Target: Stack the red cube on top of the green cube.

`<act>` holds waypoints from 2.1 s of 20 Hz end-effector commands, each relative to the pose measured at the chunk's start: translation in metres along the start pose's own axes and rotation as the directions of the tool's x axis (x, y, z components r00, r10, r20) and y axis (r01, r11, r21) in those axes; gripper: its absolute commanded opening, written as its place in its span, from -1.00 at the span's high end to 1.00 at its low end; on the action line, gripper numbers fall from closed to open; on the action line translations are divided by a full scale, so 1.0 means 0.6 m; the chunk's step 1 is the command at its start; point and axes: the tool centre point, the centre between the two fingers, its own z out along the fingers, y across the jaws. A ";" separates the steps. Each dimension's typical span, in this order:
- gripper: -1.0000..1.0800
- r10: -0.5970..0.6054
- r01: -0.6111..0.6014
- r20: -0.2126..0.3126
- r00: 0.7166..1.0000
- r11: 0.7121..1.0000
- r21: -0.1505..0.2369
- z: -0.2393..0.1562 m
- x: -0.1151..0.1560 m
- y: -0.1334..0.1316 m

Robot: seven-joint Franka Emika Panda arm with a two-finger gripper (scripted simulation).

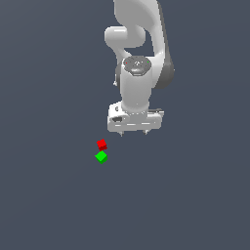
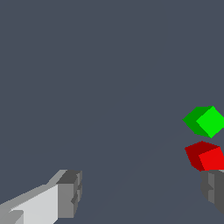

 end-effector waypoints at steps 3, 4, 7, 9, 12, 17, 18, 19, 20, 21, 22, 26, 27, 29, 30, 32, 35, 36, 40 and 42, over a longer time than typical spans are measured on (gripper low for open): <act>-0.92 -0.002 0.002 0.000 1.000 1.000 0.000 0.001 -0.001 0.001; -0.92 -0.004 0.004 0.000 1.000 1.000 0.000 0.002 -0.001 0.002; -0.92 -0.015 0.015 0.001 1.000 1.000 -0.001 0.007 -0.005 0.009; -0.92 -0.027 0.027 0.001 1.000 1.000 -0.002 0.012 -0.009 0.017; -0.92 -0.051 0.051 0.002 0.999 0.999 -0.003 0.022 -0.016 0.032; -0.92 -0.107 0.107 0.004 0.994 0.994 -0.006 0.046 -0.032 0.068; -0.92 -0.121 0.121 0.004 0.993 0.993 -0.007 0.052 -0.035 0.076; -0.92 -0.135 0.135 0.005 0.991 0.991 -0.007 0.058 -0.039 0.086; -0.92 -0.150 0.150 0.006 0.989 0.989 -0.008 0.065 -0.042 0.096; -0.92 -0.166 0.166 0.006 0.986 0.986 -0.009 0.071 -0.046 0.107; -0.92 -0.182 0.182 0.007 0.983 0.983 -0.010 0.078 -0.049 0.117; -0.92 -0.244 0.244 0.010 0.970 0.970 -0.013 0.105 -0.060 0.161; -0.92 -0.258 0.258 0.010 0.966 0.966 -0.014 0.112 -0.062 0.171; -0.92 -0.284 0.284 0.011 0.959 0.959 -0.015 0.123 -0.065 0.190; -0.92 -0.296 0.296 0.012 0.955 0.955 -0.016 0.129 -0.066 0.199; -0.92 -0.317 0.317 0.013 0.948 0.948 -0.017 0.138 -0.068 0.215; -0.92 -0.343 0.343 0.014 0.939 0.939 -0.018 0.150 -0.069 0.235; -0.92 -0.350 0.351 0.015 0.937 0.936 -0.019 0.153 -0.070 0.240; -0.92 -0.371 0.371 0.016 0.929 0.928 -0.020 0.162 -0.069 0.256; -0.92 -0.376 0.377 0.016 0.926 0.926 -0.020 0.165 -0.069 0.261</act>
